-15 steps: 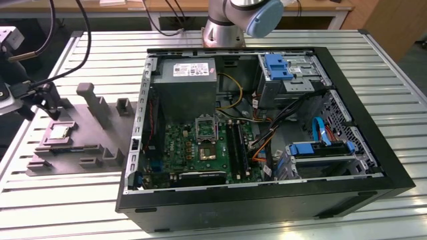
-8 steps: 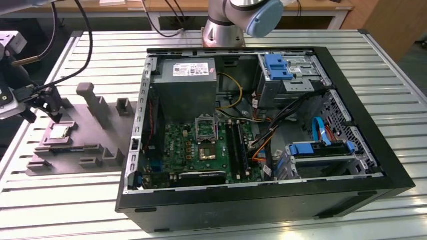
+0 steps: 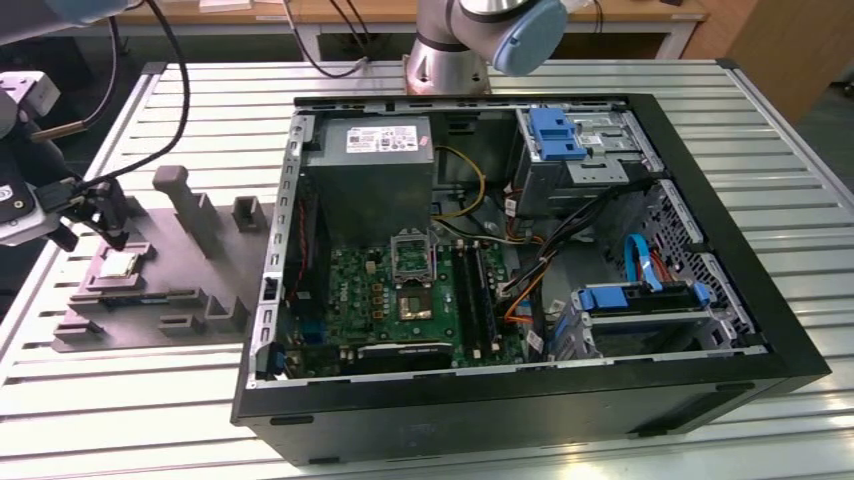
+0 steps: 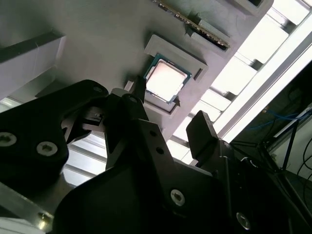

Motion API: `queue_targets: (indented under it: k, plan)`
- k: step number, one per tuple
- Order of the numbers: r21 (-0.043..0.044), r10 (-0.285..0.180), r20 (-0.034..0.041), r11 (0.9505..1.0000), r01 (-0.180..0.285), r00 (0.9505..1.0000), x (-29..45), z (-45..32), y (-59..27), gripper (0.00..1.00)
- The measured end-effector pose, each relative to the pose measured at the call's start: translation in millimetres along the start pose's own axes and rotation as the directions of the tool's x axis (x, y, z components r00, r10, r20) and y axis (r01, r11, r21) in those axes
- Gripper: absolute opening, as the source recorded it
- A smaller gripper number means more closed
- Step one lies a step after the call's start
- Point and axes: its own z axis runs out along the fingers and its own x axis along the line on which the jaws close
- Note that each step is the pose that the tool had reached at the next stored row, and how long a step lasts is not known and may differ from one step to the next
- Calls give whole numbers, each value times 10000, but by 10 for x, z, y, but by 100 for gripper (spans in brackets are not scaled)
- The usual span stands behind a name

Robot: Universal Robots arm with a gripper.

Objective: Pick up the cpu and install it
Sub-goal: 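Pick up the cpu and move it towards the insertion slot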

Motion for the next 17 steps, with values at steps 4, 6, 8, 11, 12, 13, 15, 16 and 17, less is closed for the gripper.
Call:
queue_targets:
  k: [4,6,8,11,12,13,15,16,17]
  plan:
    - [0,-72,-5,10000,72,10000,1,63,-4,60]
    - [0,-75,-6,10000,75,10000,1,77,-5,60]
    - [1,-75,-7,10000,75,10000,1,77,-5,60]
    - [0,-75,-5,10000,75,10000,1,78,-5,60]
    - [-1,-75,-5,10000,75,10000,1,78,-5,60]
    - [0,-75,-6,10000,75,10000,1,78,-5,60]
    - [0,-75,-5,10000,75,10000,1,79,-5,59]
    - [0,-75,-5,10000,75,10000,1,79,-5,52]
    - [-1,-75,-5,10000,75,10000,1,79,-5,52]
